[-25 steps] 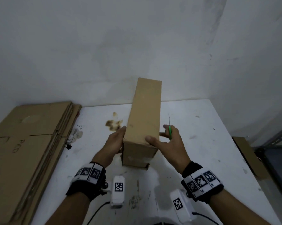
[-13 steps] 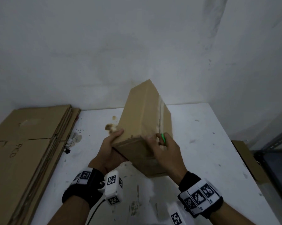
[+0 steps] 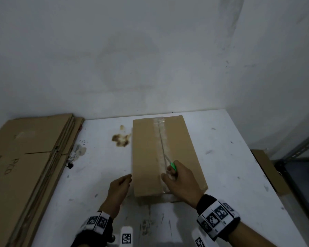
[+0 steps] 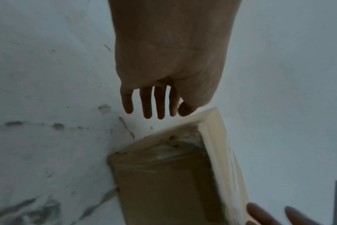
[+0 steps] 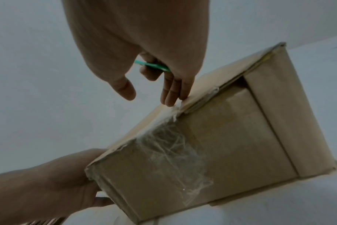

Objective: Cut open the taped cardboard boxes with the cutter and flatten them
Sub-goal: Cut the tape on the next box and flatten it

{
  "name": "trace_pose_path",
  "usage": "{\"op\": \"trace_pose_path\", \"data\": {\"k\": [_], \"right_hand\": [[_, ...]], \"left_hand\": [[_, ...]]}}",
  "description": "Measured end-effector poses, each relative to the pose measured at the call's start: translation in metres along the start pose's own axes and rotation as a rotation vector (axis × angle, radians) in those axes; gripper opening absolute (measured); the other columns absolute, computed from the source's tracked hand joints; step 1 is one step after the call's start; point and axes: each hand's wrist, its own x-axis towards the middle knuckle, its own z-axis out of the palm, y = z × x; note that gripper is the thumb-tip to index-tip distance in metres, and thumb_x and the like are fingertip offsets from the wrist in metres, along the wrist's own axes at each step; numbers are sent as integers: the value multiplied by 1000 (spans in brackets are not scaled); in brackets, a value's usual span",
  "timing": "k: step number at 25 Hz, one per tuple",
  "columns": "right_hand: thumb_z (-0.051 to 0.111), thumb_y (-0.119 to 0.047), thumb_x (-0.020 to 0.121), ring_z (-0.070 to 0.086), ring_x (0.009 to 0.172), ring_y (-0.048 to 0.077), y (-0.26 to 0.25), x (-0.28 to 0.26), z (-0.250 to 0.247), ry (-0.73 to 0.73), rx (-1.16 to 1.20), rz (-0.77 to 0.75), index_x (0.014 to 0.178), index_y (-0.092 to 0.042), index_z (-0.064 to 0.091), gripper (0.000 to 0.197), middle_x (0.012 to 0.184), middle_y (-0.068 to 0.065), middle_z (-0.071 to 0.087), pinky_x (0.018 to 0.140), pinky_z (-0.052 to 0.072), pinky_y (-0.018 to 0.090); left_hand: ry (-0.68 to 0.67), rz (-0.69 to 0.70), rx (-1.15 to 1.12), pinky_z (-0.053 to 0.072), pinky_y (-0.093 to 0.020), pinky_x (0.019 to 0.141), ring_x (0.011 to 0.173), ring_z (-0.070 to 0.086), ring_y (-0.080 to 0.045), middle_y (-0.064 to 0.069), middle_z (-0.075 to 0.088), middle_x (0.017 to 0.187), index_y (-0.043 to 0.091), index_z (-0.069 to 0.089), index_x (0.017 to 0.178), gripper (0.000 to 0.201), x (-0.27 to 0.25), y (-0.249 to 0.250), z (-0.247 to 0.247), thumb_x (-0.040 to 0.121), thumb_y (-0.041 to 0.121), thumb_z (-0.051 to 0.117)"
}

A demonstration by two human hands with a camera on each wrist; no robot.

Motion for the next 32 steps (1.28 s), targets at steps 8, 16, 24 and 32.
{"op": "trace_pose_path", "data": {"k": [8,16,24,32], "right_hand": [[42,-23,101,44,63,17,-28,30,-34,96,73,194,78,-17,35,25,71,2,47,58,34,30],[33,-23,106,49,70,20,-20,66,-59,-180,-115,208,99,-13,34,13,80,5,48,58,38,29],[35,-30,104,54,79,27,-53,167,-37,-76,-490,94,84,-11,47,30,86,7,58,62,36,30],[40,-28,103,60,107,35,-45,228,-4,-162,-656,149,118,-2,53,33,119,19,62,84,46,36]], "left_hand": [[-2,436,265,33,-42,118,145,33,-20,3,30,160,27,40,151,52,13,50,16,101,19,53],[157,648,768,49,-39,92,111,54,-25,1,60,113,28,68,114,35,48,88,18,85,46,63],[-117,506,1092,7,-56,120,152,-17,-30,-3,-14,167,25,4,160,72,133,147,39,101,57,33],[-273,457,1047,-2,-60,120,144,-36,-27,1,-32,161,26,-14,157,68,144,142,43,105,51,22]]}}
